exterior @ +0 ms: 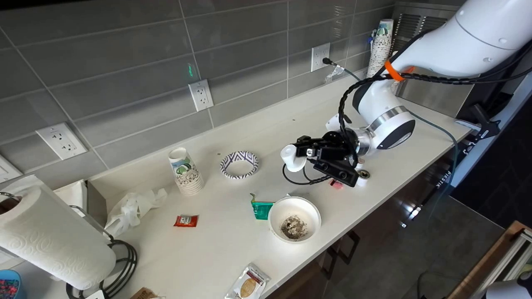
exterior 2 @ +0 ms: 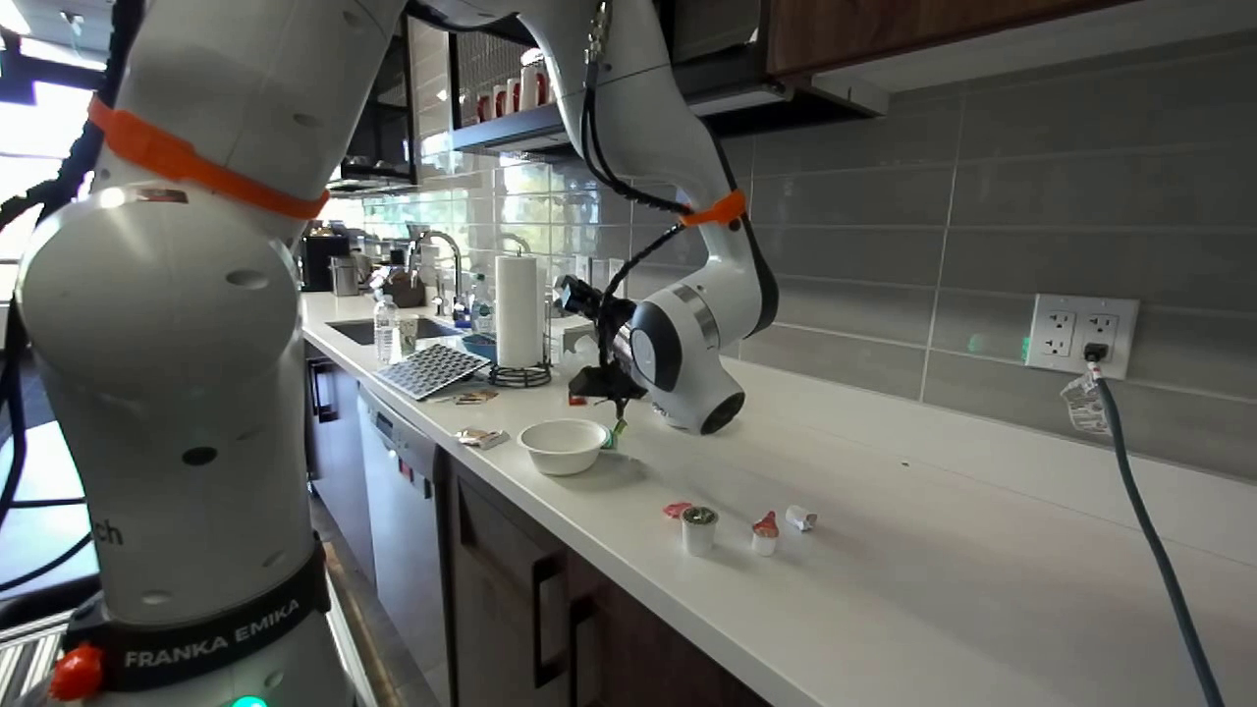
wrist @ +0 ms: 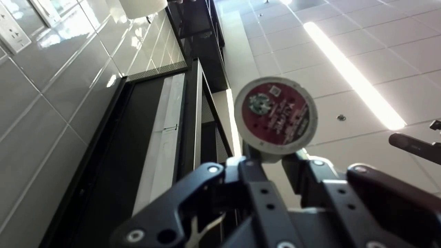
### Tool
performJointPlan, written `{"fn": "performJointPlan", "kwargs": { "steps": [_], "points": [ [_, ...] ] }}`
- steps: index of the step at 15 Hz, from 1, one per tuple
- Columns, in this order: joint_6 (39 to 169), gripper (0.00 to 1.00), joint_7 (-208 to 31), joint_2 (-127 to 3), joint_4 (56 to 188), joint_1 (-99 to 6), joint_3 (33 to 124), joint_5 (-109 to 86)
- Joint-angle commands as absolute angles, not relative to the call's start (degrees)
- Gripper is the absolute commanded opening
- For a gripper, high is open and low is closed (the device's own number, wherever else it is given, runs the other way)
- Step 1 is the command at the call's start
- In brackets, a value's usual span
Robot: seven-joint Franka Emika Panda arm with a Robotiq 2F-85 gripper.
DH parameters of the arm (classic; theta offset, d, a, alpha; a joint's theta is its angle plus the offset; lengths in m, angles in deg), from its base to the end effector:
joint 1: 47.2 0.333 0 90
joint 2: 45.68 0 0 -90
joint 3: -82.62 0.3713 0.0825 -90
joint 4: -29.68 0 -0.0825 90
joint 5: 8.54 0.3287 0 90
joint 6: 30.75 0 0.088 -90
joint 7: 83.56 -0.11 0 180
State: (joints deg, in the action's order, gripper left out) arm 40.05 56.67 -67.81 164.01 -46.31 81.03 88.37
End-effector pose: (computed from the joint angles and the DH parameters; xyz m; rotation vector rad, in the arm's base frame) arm 0.4579 0.1273 0.3395 -1.0276 -0.8072 -1.1188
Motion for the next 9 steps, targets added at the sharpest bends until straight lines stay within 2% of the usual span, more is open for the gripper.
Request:
{"fn": "performJointPlan", "kwargs": {
  "steps": [1, 2, 3, 4, 6, 7, 8, 9],
  "points": [
    [37.73, 0.06, 56.08, -67.76, 164.15, -46.27, 81.41, 89.05],
    [38.70, 0.06, 56.47, -67.32, 164.43, -45.95, 81.23, 89.09],
    [46.01, 0.06, 58.28, -65.64, 165.17, -44.20, 80.44, 89.00],
    [46.81, 0.06, 58.26, -65.96, 164.90, -44.18, 80.60, 88.75],
    [39.73, 0.06, 56.65, -67.29, 164.31, -46.27, 81.53, 88.60],
    [40.86, 0.06, 57.51, -66.87, 164.62, -45.78, 81.40, 88.89],
    [47.71, 0.06, 58.37, -65.21, 165.35, -44.01, 80.61, 88.74],
    [45.59, 0.06, 57.43, -66.24, 164.77, -44.54, 81.02, 88.28]
  ]
}}
